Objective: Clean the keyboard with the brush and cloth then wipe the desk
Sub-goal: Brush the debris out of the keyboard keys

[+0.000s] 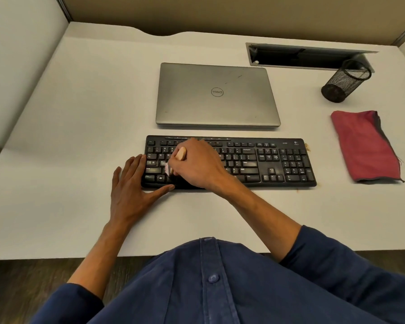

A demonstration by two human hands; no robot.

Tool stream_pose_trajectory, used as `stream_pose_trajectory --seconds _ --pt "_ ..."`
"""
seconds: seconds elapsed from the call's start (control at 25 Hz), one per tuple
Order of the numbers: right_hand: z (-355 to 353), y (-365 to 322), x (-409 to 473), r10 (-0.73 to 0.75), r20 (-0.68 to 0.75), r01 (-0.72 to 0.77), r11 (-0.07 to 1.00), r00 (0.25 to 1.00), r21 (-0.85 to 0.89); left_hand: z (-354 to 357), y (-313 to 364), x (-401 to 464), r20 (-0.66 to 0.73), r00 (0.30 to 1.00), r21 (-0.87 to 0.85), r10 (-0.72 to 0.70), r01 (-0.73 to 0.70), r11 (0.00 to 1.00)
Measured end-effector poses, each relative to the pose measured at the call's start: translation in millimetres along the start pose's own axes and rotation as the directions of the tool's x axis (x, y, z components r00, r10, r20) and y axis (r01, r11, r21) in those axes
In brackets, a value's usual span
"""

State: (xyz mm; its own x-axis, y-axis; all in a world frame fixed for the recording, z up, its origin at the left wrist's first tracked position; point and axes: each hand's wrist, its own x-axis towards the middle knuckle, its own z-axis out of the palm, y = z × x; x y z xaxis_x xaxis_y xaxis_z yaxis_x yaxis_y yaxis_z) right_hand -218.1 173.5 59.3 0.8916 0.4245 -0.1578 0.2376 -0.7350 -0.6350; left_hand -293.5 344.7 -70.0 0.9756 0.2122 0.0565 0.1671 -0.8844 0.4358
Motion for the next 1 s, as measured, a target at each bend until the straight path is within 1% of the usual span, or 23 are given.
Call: stream_pose_trajectory --seconds 0.08,0.2,0.32,0.44,0.48,0.6,0.72,0.8,0.84,0.96,1.0 --pt "3 -3 -4 -0.002 0.051 0.003 1.000 0.999 -0.012 1 -1 -1 -0.003 1.000 0.004 -0.001 0.001 1.000" --pt "3 -5 -4 0.005 -0.030 -0.005 1.000 1.000 -0.009 0 -1 0 0.012 1.000 0.003 0.012 -0.012 1.000" --pt "4 -8 -2 0.006 0.041 -0.005 1.000 0.999 -0.029 1 -2 0 0.010 1.000 0.016 0.011 -0.011 1.000" --pt "6 -6 -1 -0.013 -0.034 0.015 0.999 0.999 0.048 0 -1 -1 0.010 1.000 0.012 0.011 -0.011 1.000" --pt "9 -5 0 -0.012 -0.024 0.014 0.996 1.000 0.083 -1 -1 -1 0.010 1.000 0.012 0.014 -0.014 1.000" --pt "19 -4 0 -0.023 0.092 0.011 0.992 0.995 0.126 -1 0 -1 0.009 1.000 -0.005 0.013 -0.013 1.000" --pt "20 -4 1 -0.029 0.067 0.019 0.991 0.997 0.134 -1 0 -1 0.014 1.000 -0.008 0.012 -0.012 1.000" --pt "17 -4 4 -0.043 0.108 0.031 0.993 0.993 0.110 0 -1 0 0.006 1.000 -0.004 0.015 -0.015 1.000" --pt "16 -3 6 -0.051 0.093 0.041 0.993 0.994 0.108 0 -2 -1 0.005 1.000 -0.002 0.014 -0.014 1.000" --pt "13 1 19 -0.059 -0.149 0.071 0.995 0.987 0.074 1 0 0 -0.002 1.000 0.000 0.009 -0.009 1.000" --pt "13 2 22 -0.049 -0.179 0.062 0.996 0.983 0.069 1 0 -1 -0.004 1.000 0.001 0.008 -0.008 1.000"
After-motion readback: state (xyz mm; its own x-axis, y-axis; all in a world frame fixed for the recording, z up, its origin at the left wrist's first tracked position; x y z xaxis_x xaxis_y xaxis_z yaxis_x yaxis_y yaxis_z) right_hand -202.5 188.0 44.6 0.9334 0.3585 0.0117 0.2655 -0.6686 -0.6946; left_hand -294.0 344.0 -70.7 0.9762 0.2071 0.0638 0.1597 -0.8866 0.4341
